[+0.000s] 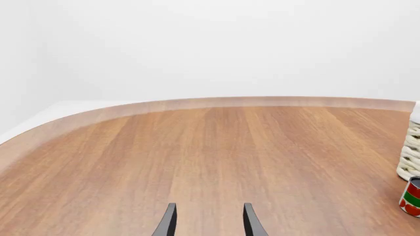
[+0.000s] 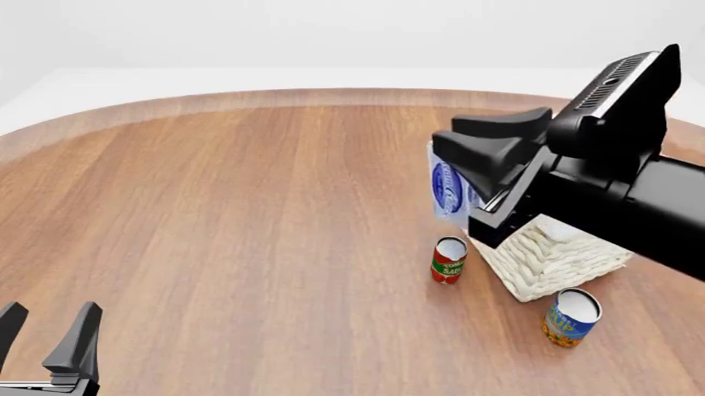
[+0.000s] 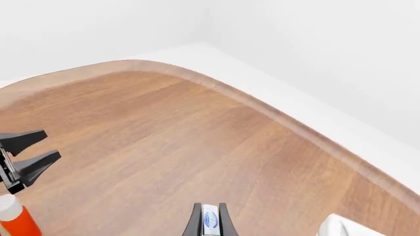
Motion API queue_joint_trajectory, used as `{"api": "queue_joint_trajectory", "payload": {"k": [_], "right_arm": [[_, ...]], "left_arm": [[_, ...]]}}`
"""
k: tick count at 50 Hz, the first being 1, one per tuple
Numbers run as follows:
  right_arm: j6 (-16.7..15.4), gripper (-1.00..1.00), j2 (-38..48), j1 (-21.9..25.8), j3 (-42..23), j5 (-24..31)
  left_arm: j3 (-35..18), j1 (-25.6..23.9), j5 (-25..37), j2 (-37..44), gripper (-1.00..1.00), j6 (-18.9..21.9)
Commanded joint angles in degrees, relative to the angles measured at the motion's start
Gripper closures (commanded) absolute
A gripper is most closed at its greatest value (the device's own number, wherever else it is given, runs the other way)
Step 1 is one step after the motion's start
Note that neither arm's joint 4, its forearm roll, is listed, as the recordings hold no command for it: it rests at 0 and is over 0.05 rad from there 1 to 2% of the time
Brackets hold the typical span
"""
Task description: Pick up the alphabet soup and the cream cheese box, and put them in the basket.
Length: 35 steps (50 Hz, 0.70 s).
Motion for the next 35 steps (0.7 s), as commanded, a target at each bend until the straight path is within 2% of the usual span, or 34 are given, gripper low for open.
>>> {"api": "queue_joint_trajectory", "payload": {"k": [1,23,35], "right_arm": [[0.8,1.00,-1.6,0.5,-1.1,0.9],[0.6,1.00,-0.9,0.7,-1.2,1.1],[3.0,1.00,-3.2,-0.1,-3.3,3.7]], "left_arm": [[0.0,0.0,0.0,0.0,-1.00,0.0],[0.0,0.0,0.0,0.0,-1.00,0.0],[0.0,0.0,0.0,0.0,-1.00,0.0]]}}
